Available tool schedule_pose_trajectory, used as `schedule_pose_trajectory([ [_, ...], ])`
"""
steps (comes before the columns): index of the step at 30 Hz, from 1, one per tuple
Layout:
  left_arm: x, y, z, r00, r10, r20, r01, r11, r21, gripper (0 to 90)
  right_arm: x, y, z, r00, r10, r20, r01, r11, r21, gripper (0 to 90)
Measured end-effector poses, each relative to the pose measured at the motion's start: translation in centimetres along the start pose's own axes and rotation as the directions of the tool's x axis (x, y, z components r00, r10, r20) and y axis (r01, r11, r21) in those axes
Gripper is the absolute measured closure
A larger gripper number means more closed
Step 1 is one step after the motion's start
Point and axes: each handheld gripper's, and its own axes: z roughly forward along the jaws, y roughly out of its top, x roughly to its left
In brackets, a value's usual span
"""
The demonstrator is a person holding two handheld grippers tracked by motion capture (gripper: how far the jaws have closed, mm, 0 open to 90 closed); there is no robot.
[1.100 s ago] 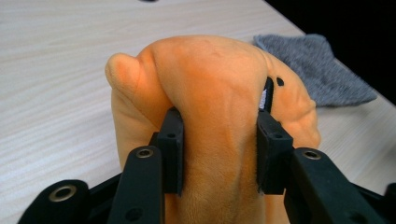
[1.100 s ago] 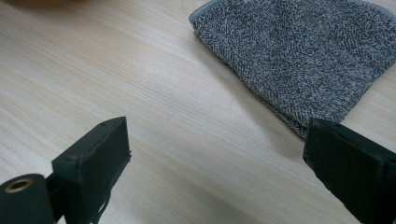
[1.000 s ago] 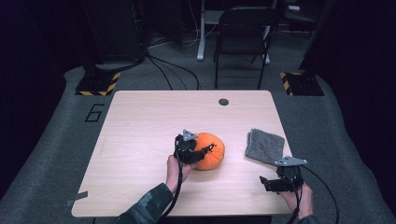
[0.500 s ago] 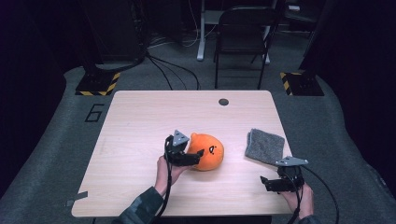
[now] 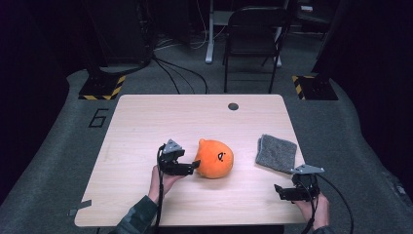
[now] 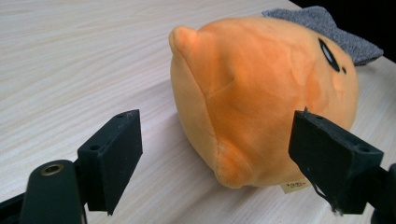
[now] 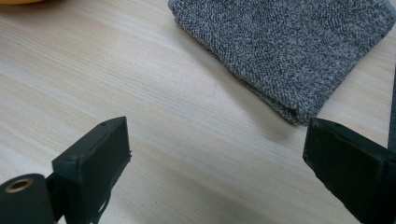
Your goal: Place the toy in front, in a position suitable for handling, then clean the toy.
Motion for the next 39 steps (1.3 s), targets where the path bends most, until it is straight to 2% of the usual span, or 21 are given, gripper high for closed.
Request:
schedule_pose_trajectory([
  [4, 0.0, -0.1, 0.1, 1.0000, 0.009, 0.000, -0.009, 0.9999, 0.007, 21.3, 0.1, 0.3, 0.1, 0.9999, -0.014, 0.002, 0.014, 1.000, 0.001, 6.8],
  [7, -0.1, -0.7, 0.8, 0.9999, -0.001, 0.010, 0.001, 0.9996, 0.027, 22.9, 0.1, 0.2, 0.1, 0.9999, -0.010, -0.001, 0.010, 1.000, 0.000, 6.7],
  [9, 0.0, -0.8, 1.0, 0.9995, -0.010, 0.031, 0.009, 0.9998, 0.020, 24.1, 0.1, 0.2, 0.0, 0.9999, -0.015, -0.001, 0.015, 1.000, -0.001, 6.8],
  [10, 0.1, -0.8, 1.0, 0.9992, -0.001, 0.040, 0.000, 0.9997, 0.025, 24.6, 0.1, 0.2, 0.0, 0.9999, -0.013, 0.002, 0.013, 1.000, -0.005, 6.7],
  [13, 0.3, -1.0, 1.1, 0.9969, -0.021, 0.075, 0.020, 0.9996, 0.020, 29.0, 0.2, 0.4, -0.2, 0.9999, -0.012, 0.002, 0.012, 1.000, -0.010, 6.7],
  [15, 0.3, -1.1, 1.2, 0.9964, -0.030, 0.079, 0.029, 0.9994, 0.017, 31.1, 0.2, 0.5, -0.2, 0.9998, -0.021, 0.005, 0.021, 1.000, -0.015, 6.8],
  [16, 0.4, -1.2, 1.3, 0.9939, -0.035, 0.105, 0.033, 0.9993, 0.017, 33.7, 0.1, 0.8, -0.1, 0.9999, -0.011, 0.013, 0.011, 1.000, -0.022, 6.7],
  [18, 0.3, -1.2, 1.3, 0.9934, -0.040, 0.107, 0.039, 0.9991, 0.016, 36.8, 0.0, 0.9, -0.1, 0.9999, -0.013, 0.010, 0.014, 1.000, -0.025, 6.7],
  [20, 0.3, -1.3, 1.3, 0.9932, -0.025, 0.114, 0.023, 0.9996, 0.014, 44.8, -0.2, 1.3, 0.1, 0.9998, -0.015, 0.012, 0.016, 1.000, -0.025, 6.8],
  [21, 0.2, -1.4, 1.2, 0.9931, -0.023, 0.115, 0.022, 0.9997, 0.011, 54.8, -0.2, 1.8, 0.2, 0.9998, 0.006, 0.018, -0.005, 1.000, -0.027, 6.8],
  [22, -0.1, -1.4, 1.3, 0.9936, -0.025, 0.110, 0.024, 0.9997, 0.011, 55.8, -0.4, 2.1, 0.4, 0.9998, -0.009, 0.016, 0.009, 0.999, -0.030, 6.8],
  [26, -0.2, -1.5, 1.3, 0.9943, -0.022, 0.105, 0.021, 0.9997, 0.009, 66.1, -0.6, 2.9, 0.8, 0.9996, -0.008, 0.028, 0.009, 0.999, -0.034, 6.7],
  [27, -0.3, -1.5, 1.3, 0.9940, -0.023, 0.107, 0.022, 0.9997, 0.011, 66.1, -0.6, 3.2, 0.9, 0.9994, -0.005, 0.034, 0.006, 0.999, -0.035, 6.7],
  [28, -0.2, -1.6, 1.3, 0.9947, -0.009, 0.102, 0.008, 0.9999, 0.006, 70.2, -0.8, 3.8, 1.3, 0.9993, 0.007, 0.037, -0.006, 0.999, -0.035, 6.8],
  [29, -0.2, -1.6, 1.3, 0.9949, -0.010, 0.100, 0.010, 0.9999, 0.003, 70.2, -0.8, 3.8, 1.3, 0.9993, 0.007, 0.037, -0.006, 0.999, -0.035, 6.8],
  [31, -0.3, -1.7, 1.3, 0.9945, -0.020, 0.103, 0.020, 0.9998, -0.007, 73.6, -1.1, 4.8, 2.2, 0.9983, 0.013, 0.057, -0.011, 0.999, -0.038, 6.8],
  [33, -0.3, -1.7, 1.3, 0.9945, -0.017, 0.103, 0.018, 0.9998, -0.006, 74.6, -1.2, 5.2, 2.5, 0.9984, 0.029, 0.049, -0.027, 0.999, -0.038, 6.9],
  [36, -0.3, -1.8, 1.2, 0.9951, -0.004, 0.099, 0.005, 0.9999, -0.011, 76.1, -1.5, 6.7, 4.4, 0.9974, 0.042, 0.059, -0.040, 0.999, -0.029, 6.9],
  [39, -0.4, -1.8, 1.3, 0.9946, -0.017, 0.102, 0.019, 0.9997, -0.018, 76.9, -1.7, 7.5, 5.9, 0.9954, 0.069, 0.067, -0.068, 0.998, -0.013, 6.9],
])
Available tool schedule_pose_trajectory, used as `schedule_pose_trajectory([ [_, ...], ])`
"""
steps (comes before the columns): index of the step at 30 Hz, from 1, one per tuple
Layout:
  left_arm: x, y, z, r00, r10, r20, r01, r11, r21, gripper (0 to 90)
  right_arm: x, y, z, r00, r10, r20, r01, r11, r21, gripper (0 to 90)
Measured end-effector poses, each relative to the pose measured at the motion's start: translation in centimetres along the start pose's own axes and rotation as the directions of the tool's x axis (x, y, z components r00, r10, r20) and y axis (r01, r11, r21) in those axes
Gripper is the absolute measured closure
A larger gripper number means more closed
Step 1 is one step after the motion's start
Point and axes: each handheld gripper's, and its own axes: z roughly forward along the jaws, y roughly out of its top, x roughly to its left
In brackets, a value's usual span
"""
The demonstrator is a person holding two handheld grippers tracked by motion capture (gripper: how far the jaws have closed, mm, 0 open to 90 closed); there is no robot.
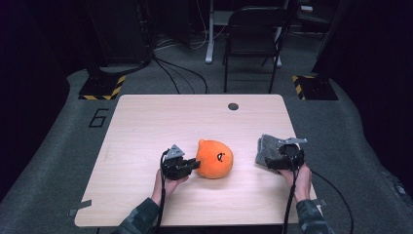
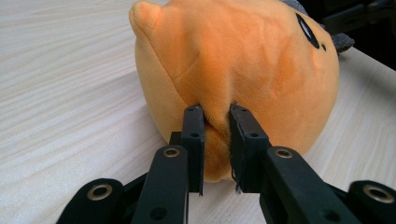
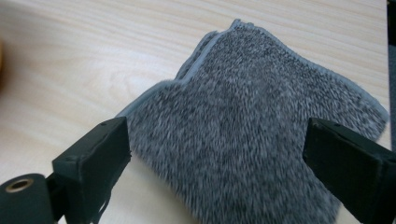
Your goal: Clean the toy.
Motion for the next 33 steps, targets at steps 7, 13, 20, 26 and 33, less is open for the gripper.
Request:
schedule_pose_trajectory([
  [7, 0.0, -0.1, 0.0, 1.0000, 0.009, -0.001, -0.009, 0.9999, -0.011, 77.6, -1.1, 1.0, 2.4, 0.9968, 0.078, 0.018, -0.078, 0.997, 0.007, 6.9],
  [13, 0.0, -0.1, 0.0, 0.9999, 0.013, 0.002, -0.013, 0.9998, -0.017, 77.6, -1.8, 0.8, 4.6, 0.9930, 0.105, 0.054, -0.108, 0.993, 0.055, 8.7],
  [20, 0.0, -0.1, -0.1, 0.9994, 0.033, 0.007, -0.033, 0.9993, -0.016, 77.6, -2.2, 0.3, 5.1, 0.9916, 0.120, 0.047, -0.123, 0.990, 0.071, 19.6],
  [26, -0.2, -0.2, -0.1, 0.9994, 0.034, 0.001, -0.034, 0.9993, -0.017, 77.4, -2.3, -0.1, 4.4, 0.9915, 0.126, 0.031, -0.127, 0.992, 0.022, 62.0],
  [33, -0.3, -0.2, 0.0, 0.9994, 0.034, 0.000, -0.034, 0.9990, -0.029, 77.7, -2.5, -0.2, 4.1, 0.9893, 0.146, 0.002, -0.146, 0.989, -0.001, 75.3],
])
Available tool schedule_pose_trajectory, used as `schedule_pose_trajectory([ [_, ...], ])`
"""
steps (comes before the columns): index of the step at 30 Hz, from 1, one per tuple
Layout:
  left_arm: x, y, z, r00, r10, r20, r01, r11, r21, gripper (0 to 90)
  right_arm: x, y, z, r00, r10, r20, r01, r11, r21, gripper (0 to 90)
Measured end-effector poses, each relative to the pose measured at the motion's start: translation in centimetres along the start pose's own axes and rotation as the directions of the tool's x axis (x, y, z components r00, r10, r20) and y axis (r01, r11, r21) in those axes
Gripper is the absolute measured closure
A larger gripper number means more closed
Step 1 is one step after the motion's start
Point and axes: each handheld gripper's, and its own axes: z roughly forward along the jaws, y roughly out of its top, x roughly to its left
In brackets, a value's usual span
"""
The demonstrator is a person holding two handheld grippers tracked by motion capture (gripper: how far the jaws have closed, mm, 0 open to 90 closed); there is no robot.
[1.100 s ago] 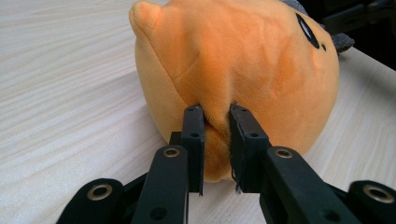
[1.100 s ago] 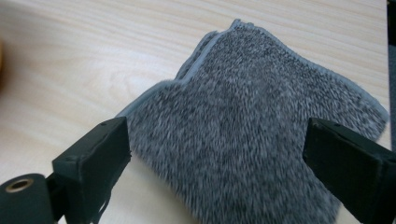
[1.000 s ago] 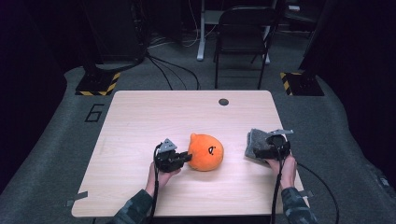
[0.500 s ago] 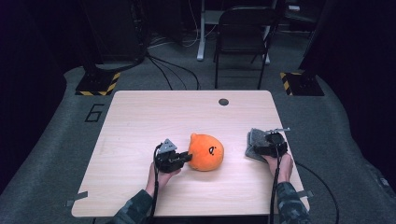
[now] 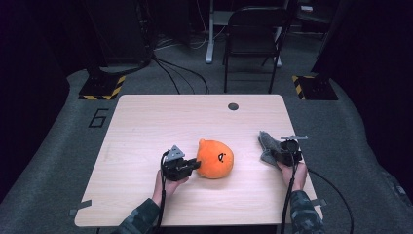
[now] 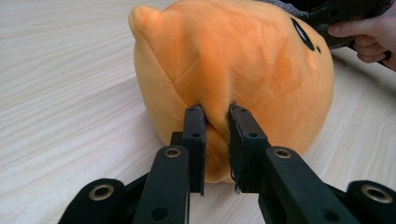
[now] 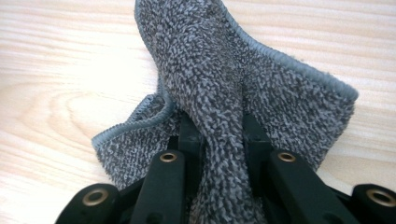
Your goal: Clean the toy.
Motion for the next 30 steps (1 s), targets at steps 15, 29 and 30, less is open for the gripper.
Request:
schedule_pose_trajectory([
  [15, -0.4, 0.2, 0.1, 1.0000, 0.003, -0.004, -0.003, 0.9998, -0.021, 78.9, 1.9, 1.4, -4.5, 0.9947, -0.034, -0.098, 0.023, 0.994, -0.110, 75.9],
  [29, -0.8, 0.4, 0.1, 0.9999, 0.014, -0.007, -0.014, 0.9996, -0.025, 79.5, 9.2, 3.5, -8.0, 0.9527, -0.193, -0.234, 0.147, 0.968, -0.203, 75.7],
  [30, -0.8, 0.4, 0.1, 0.9999, 0.014, -0.008, -0.014, 0.9996, -0.026, 79.5, 9.2, 3.5, -8.0, 0.9527, -0.193, -0.234, 0.147, 0.968, -0.203, 75.7],
])
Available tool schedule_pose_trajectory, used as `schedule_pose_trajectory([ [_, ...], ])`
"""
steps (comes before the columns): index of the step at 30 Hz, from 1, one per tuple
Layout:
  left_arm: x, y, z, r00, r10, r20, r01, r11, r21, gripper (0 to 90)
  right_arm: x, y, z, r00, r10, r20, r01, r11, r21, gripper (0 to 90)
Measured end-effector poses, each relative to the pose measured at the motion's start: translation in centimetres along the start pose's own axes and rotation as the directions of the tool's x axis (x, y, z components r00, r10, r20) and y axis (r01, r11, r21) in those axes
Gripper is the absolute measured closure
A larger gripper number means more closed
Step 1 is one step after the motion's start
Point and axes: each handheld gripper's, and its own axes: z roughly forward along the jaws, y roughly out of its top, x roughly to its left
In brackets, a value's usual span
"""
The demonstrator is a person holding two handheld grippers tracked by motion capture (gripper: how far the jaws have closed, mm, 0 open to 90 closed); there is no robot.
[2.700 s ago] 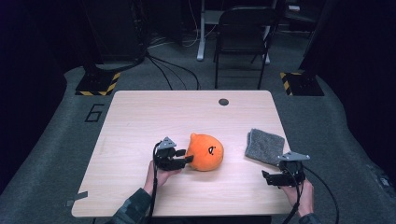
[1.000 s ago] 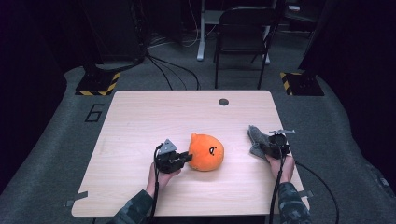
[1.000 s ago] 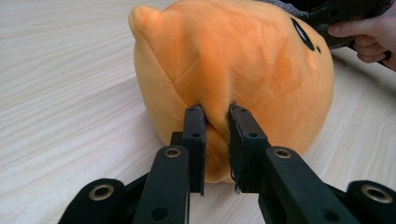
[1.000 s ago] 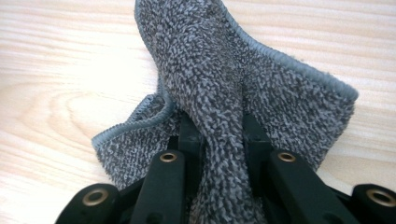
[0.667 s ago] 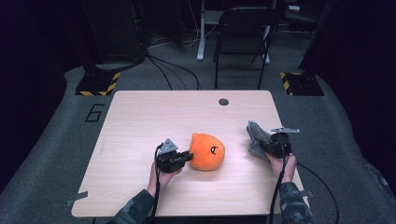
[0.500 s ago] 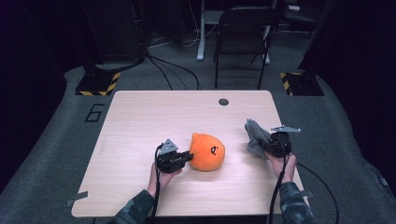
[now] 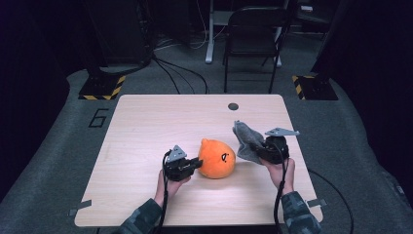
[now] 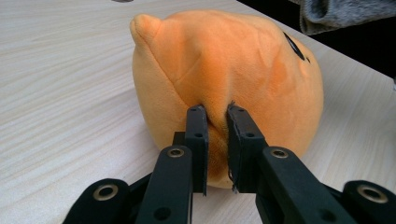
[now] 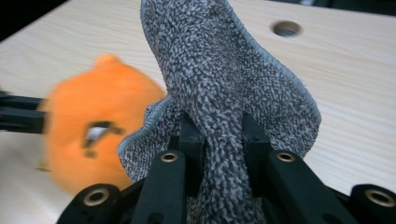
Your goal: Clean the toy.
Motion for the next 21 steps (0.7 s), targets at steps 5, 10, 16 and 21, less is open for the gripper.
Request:
schedule_pose_trajectory([
  [5, -0.1, 0.1, 0.0, 1.0000, 0.001, -0.002, -0.001, 1.0000, -0.001, 79.4, 4.2, 0.9, 0.9, 0.9944, -0.081, -0.068, 0.082, 0.996, 0.020, 75.7],
  [10, -0.2, 0.1, 0.0, 1.0000, 0.004, -0.003, -0.004, 1.0000, 0.005, 79.1, 5.8, 0.3, 3.3, 0.9906, -0.112, -0.080, 0.118, 0.989, 0.084, 75.8],
  [16, 0.0, 0.2, 0.0, 0.9999, 0.013, 0.003, -0.013, 0.9999, 0.008, 67.0, 5.2, -0.5, 4.4, 0.9916, -0.106, -0.075, 0.114, 0.988, 0.107, 76.3],
  [21, 0.3, 0.1, -0.1, 1.0000, -0.004, -0.004, 0.004, 0.9998, 0.019, 42.7, 5.1, -0.6, 4.5, 0.9919, -0.107, -0.067, 0.114, 0.988, 0.108, 76.3],
])
